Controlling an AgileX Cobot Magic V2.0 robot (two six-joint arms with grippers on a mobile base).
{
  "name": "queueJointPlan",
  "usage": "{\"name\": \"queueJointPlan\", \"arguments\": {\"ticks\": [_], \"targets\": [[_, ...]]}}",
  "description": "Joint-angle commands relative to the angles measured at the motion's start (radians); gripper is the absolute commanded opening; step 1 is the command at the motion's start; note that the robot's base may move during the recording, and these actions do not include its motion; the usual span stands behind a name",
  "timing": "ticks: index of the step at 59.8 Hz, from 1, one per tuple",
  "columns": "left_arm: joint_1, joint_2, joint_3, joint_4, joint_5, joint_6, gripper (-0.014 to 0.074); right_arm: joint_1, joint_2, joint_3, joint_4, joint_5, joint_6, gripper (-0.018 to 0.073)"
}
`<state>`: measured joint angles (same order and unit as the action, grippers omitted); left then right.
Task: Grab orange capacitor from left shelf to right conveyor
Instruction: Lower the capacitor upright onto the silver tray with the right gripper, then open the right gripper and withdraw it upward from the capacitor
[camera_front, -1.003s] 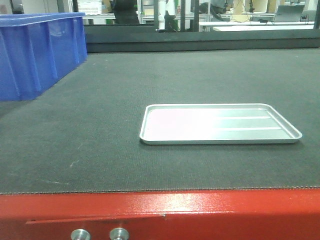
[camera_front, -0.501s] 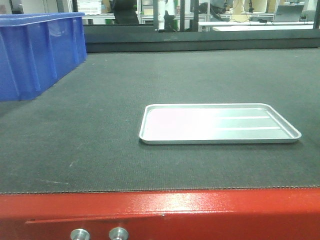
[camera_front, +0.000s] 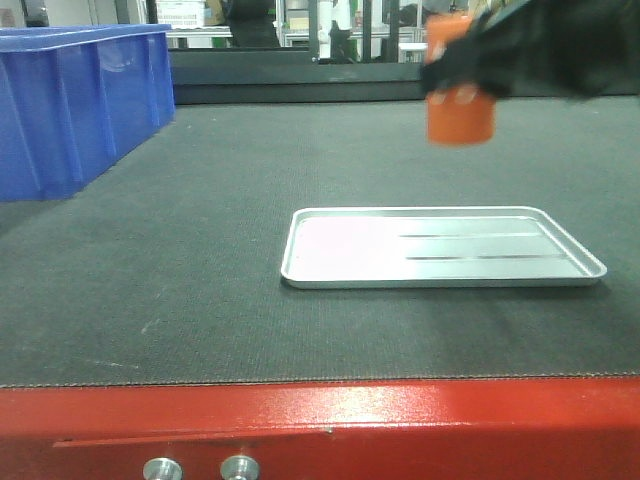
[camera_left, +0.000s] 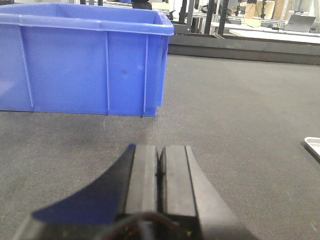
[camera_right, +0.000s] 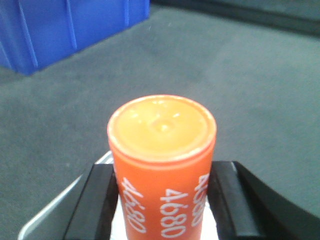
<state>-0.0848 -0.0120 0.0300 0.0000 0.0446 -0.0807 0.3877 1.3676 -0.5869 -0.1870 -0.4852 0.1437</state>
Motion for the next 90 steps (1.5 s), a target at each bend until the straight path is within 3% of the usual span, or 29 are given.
{"name": "queueJointPlan", "arguments": {"ticks": [1, 19, 34, 39, 51, 56, 82, 90], "targets": [[0.002, -0.020, -0.006, 0.000, -0.082, 0.000, -0.0105, 0.002, 0.052, -0.040, -0.012, -0.169, -0.004, 0.0159], [0.002, -0.020, -0.006, 0.000, -0.082, 0.000, -0.0105, -0.010, 0.282, -0.040, -0.021, -0.382, -0.004, 0.0159], [0.002, -0.020, -0.006, 0.000, -0.082, 0.000, -0.0105, -0.010, 0.352, -0.039, -0.022, -0.426, -0.005, 0.0173], [0.002, -0.020, -0.006, 0.000, -0.082, 0.000, -0.0105, -0.010, 0.352, -0.039, -0.022, -0.422, -0.005, 0.0236], [0.002, -0.020, -0.006, 0.000, -0.082, 0.000, -0.0105, -0.010, 0.341, -0.039, -0.022, -0.404, -0.005, 0.0545], [0.002, -0.020, -0.006, 0.000, -0.082, 0.000, -0.0105, -0.010, 0.329, -0.039, -0.022, -0.403, -0.005, 0.0633], [0.002, -0.020, -0.006, 0.000, -0.082, 0.000, -0.0105, -0.010, 0.011, -0.006, -0.026, -0.183, -0.005, 0.0623], [0.002, -0.020, -0.006, 0.000, -0.082, 0.000, -0.0105, -0.028, -0.162, 0.040, 0.010, -0.079, -0.005, 0.0515]]}}
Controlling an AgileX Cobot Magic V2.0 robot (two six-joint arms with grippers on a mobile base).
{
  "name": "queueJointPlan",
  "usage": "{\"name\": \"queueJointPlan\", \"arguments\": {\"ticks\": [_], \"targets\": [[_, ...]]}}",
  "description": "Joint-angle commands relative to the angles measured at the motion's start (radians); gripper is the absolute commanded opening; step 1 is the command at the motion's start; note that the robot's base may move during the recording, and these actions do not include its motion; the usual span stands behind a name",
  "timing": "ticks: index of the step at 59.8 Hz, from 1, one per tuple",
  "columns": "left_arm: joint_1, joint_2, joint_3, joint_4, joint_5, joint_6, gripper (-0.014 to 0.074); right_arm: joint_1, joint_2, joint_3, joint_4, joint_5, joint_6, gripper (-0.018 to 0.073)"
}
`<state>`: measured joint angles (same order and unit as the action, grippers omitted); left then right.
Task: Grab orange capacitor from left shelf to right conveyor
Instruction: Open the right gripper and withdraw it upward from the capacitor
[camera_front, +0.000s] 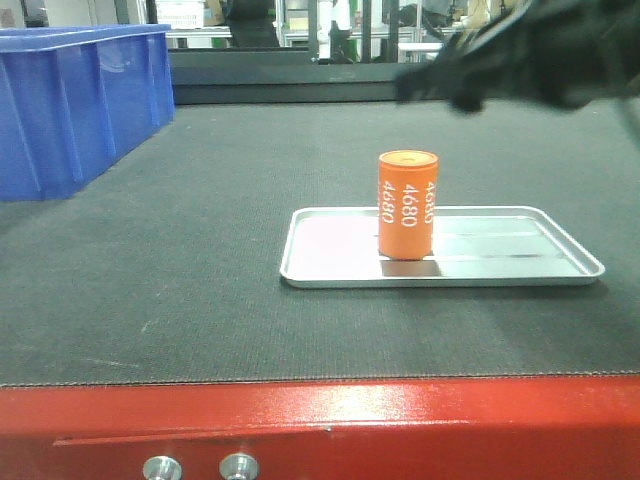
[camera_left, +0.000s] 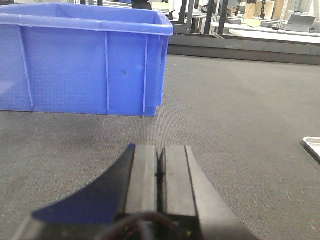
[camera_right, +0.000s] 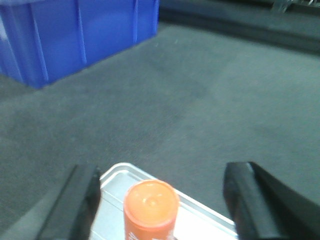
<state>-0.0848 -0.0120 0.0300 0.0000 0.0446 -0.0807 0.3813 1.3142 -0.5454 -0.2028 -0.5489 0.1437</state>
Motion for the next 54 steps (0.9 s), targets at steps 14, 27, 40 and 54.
{"name": "queueJointPlan", "arguments": {"ticks": [14, 27, 40, 54], "targets": [[0.002, -0.020, -0.006, 0.000, -0.082, 0.000, -0.0105, -0.135, -0.381, 0.092, 0.098, 0.232, -0.005, 0.0127], [0.002, -0.020, -0.006, 0.000, -0.082, 0.000, -0.0105, -0.229, -0.670, 0.155, 0.098, 0.449, -0.005, 0.0058], [0.002, -0.020, -0.006, 0.000, -0.082, 0.000, -0.0105, -0.231, -0.845, 0.155, 0.098, 0.511, -0.005, 0.0058], [0.002, -0.020, -0.006, 0.000, -0.082, 0.000, -0.0105, -0.231, -0.865, 0.155, 0.098, 0.535, -0.005, 0.0058]]}}
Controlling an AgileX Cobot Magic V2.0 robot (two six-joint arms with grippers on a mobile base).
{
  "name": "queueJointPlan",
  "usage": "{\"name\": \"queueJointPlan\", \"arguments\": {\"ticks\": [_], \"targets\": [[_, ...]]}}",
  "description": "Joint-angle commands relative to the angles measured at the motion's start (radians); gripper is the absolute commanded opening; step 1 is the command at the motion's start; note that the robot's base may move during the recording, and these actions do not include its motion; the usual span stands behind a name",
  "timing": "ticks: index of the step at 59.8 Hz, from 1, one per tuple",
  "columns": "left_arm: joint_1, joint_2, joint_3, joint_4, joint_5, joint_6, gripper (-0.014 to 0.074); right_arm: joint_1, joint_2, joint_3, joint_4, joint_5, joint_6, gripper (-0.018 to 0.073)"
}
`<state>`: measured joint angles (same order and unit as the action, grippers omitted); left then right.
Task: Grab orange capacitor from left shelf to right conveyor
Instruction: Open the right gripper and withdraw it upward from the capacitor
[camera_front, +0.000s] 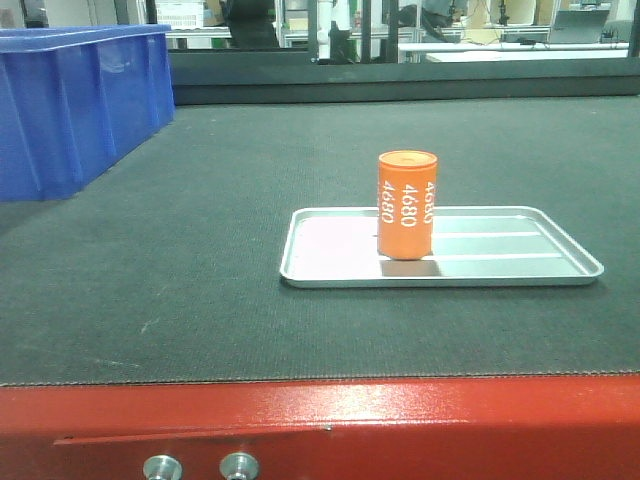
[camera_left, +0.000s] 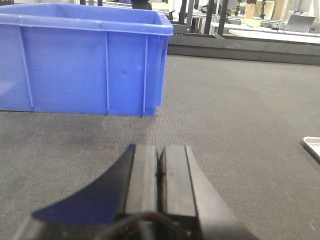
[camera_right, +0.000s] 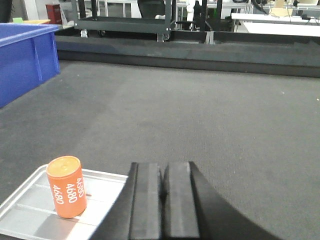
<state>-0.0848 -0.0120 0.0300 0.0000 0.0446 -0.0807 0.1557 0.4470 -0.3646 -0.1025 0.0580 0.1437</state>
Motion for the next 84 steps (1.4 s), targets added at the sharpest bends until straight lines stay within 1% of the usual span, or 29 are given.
{"name": "queueJointPlan", "arguments": {"ticks": [1, 17, 22, 29, 37, 44, 52, 55, 58, 84], "targets": [[0.002, -0.020, -0.006, 0.000, -0.082, 0.000, -0.0105, -0.006, 0.003, -0.026, -0.002, -0.072, -0.005, 0.0058], [0.002, -0.020, -0.006, 0.000, -0.082, 0.000, -0.0105, -0.011, -0.016, -0.008, -0.002, -0.058, -0.005, 0.0058], [0.002, -0.020, -0.006, 0.000, -0.082, 0.000, -0.0105, -0.042, -0.079, 0.024, -0.002, -0.017, -0.005, 0.0058], [0.002, -0.020, -0.006, 0.000, -0.082, 0.000, -0.0105, -0.113, -0.216, 0.098, 0.003, 0.035, -0.005, 0.0058], [0.002, -0.020, -0.006, 0.000, -0.082, 0.000, -0.0105, -0.174, -0.374, 0.206, 0.016, 0.052, -0.005, 0.0058], [0.002, -0.020, -0.006, 0.000, -0.082, 0.000, -0.0105, -0.177, -0.481, 0.306, 0.016, 0.047, -0.005, 0.0058], [0.002, -0.020, -0.006, 0.000, -0.082, 0.000, -0.0105, -0.177, -0.473, 0.400, 0.017, -0.041, -0.004, 0.0058], [0.002, -0.020, -0.006, 0.000, -0.082, 0.000, -0.0105, -0.177, -0.475, 0.397, 0.017, -0.007, -0.004, 0.0058], [0.002, -0.020, -0.006, 0.000, -0.082, 0.000, -0.0105, -0.177, -0.475, 0.397, 0.017, -0.004, -0.004, 0.0058], [0.002, -0.020, -0.006, 0.000, -0.082, 0.000, -0.0105, -0.177, -0.475, 0.397, 0.017, -0.013, -0.004, 0.0058]]}}
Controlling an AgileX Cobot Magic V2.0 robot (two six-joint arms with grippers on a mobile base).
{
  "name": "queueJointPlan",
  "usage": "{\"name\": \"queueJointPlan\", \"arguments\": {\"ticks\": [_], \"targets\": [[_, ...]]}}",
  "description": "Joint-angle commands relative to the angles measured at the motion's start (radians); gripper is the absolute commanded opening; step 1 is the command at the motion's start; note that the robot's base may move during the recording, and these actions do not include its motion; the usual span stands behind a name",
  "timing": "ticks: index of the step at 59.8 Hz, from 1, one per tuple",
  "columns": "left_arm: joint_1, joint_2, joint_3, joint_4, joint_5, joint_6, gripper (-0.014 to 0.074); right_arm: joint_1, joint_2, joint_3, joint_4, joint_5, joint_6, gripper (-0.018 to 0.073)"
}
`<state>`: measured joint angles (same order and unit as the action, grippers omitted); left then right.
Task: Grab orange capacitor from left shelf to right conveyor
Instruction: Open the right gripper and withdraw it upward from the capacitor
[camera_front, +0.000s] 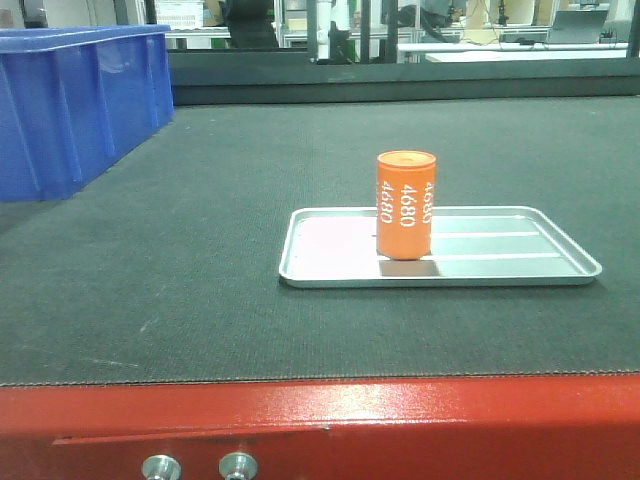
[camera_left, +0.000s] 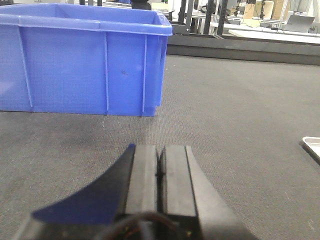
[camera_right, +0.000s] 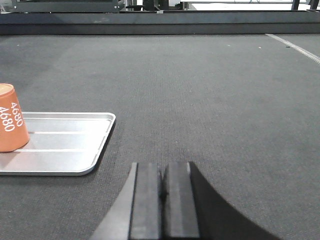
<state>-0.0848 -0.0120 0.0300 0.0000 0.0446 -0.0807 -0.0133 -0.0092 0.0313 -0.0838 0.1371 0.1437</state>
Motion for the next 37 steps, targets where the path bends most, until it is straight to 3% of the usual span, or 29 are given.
{"name": "queueJointPlan", "arguments": {"ticks": [1, 37], "targets": [[0.002, -0.020, -0.006, 0.000, -0.082, 0.000, -0.0105, -0.008, -0.018, 0.002, -0.001, -0.092, -0.004, 0.0058], [0.002, -0.020, -0.006, 0.000, -0.082, 0.000, -0.0105, -0.008, -0.018, 0.002, -0.001, -0.092, -0.004, 0.0058]]}}
